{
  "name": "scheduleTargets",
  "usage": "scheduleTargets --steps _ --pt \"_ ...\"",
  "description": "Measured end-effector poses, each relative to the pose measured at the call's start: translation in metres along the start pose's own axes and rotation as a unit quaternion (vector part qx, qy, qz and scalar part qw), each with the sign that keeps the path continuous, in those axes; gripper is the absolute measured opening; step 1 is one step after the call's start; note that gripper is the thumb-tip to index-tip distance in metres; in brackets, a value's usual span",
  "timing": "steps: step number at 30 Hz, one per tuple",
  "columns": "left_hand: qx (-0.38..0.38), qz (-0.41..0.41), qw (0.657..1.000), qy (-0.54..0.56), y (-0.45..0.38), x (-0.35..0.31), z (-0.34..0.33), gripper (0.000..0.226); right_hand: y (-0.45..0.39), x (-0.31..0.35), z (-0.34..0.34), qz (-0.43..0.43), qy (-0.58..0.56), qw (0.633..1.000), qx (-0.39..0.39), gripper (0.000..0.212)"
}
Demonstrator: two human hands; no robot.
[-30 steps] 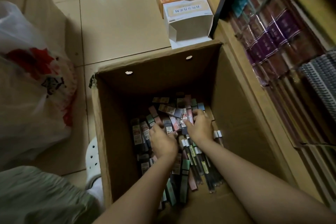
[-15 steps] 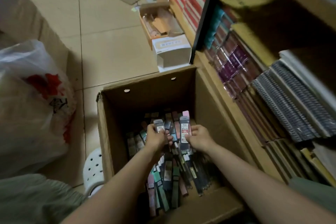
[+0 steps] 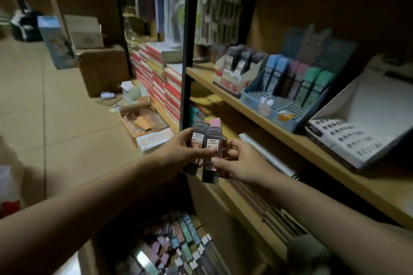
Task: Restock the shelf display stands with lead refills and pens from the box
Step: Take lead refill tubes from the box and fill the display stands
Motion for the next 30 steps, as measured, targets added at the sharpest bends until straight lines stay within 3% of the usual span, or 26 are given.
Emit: scheduleTargets --steps 4,8,13,17,21,26,30 --pt "0.040 -0.014 0.999 -0.002 -0.015 -0.017 -0.026 0.053 0.031 0.015 0.035 0.020 0.025 0.996 -0.088 0.038" --pt "0.076 -0.034 0.996 0.042 -0.027 -0.033 -0.047 0.053 0.046 0.020 0.062 0.035 -0.010 0.993 -0.116 0.036" --pt "0.102 -0.028 0.992 0.074 -0.039 -0.046 -0.064 0.040 0.050 0.035 0.083 0.074 -0.036 0.988 -0.129 0.075" --pt "0.111 0.020 0.988 0.103 -0.048 -0.053 -0.069 0.039 0.052 0.044 0.099 0.088 -0.021 0.983 -0.161 0.086" --pt "0.096 0.037 0.987 0.120 -0.059 -0.058 -0.063 0.022 0.056 0.061 0.127 0.087 -0.012 0.974 -0.210 0.101" --pt "0.101 0.039 0.981 0.160 -0.074 -0.066 -0.060 0.018 0.055 0.109 0.169 0.130 0.141 0.941 -0.280 0.079" --pt "0.108 0.032 0.976 0.189 -0.083 -0.075 -0.058 0.017 0.040 0.137 0.191 0.138 0.317 0.869 -0.354 0.052"
Point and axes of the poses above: each hand's wrist, its own y-axis away from the middle knuckle, its own z-axis out of the back of the hand, x = y × z, the point moved 8 cm from there along -y, towards the middle knuckle, and after that the axes turned 9 degrees about x, right-handed, at the moved point
